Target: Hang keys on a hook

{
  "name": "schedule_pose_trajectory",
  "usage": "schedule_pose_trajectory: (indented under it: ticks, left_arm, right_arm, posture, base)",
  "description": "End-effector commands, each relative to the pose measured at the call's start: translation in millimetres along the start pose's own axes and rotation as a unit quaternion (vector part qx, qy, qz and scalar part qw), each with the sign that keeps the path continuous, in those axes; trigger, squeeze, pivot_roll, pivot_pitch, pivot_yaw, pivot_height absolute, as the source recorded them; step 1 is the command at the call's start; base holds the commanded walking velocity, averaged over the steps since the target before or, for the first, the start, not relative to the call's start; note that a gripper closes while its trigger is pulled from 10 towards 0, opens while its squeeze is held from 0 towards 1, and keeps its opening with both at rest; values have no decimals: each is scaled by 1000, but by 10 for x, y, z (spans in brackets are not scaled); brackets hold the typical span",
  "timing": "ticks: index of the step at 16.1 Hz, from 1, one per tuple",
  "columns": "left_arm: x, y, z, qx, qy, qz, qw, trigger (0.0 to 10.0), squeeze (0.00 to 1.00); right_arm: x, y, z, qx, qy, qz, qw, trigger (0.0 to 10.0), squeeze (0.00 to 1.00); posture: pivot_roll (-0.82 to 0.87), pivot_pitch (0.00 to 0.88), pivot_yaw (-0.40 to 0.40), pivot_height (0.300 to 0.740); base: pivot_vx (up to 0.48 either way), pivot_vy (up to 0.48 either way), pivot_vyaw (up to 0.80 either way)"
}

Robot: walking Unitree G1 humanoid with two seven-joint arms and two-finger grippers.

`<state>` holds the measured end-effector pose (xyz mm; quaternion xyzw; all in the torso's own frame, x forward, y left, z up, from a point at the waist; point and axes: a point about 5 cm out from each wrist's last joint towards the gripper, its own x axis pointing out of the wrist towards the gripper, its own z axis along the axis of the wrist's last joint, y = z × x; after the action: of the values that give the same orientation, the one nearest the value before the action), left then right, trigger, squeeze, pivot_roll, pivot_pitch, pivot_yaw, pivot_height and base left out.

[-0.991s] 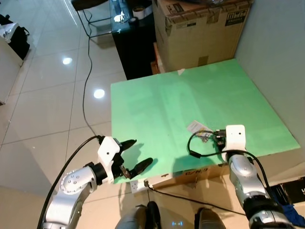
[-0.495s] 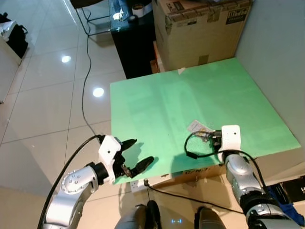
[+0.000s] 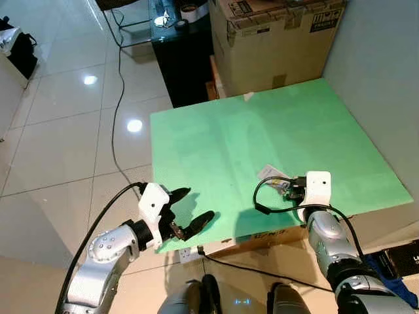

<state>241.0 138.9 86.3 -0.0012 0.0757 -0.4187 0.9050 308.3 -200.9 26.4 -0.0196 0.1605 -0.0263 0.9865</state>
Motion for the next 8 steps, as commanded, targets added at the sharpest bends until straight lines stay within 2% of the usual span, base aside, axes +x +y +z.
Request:
schedule_pose_trajectory:
  ticks: [1,6,8]
  left_arm:
    - [-15,20,-32,-1,9,5,1000,10000,0]
    - [21,34,-28,-1,10,3,1000,10000,0]
    - [40,43,-29,-1,10,2,1000,10000,0]
  right_arm:
    - [-33,33,-83,9,9,2,1000,0,0]
    - [-64,41,-163,23,21,-3,1000,0,0]
    - [-55,53,-114,12,6,-5,1000,0,0]
  posture:
    - [-69,203,162,740]
    - [-74,210,175,740]
    - [-79,204,178,740]
  base:
    - [0,0,0]
    - [0,0,0]
    - [0,0,0]
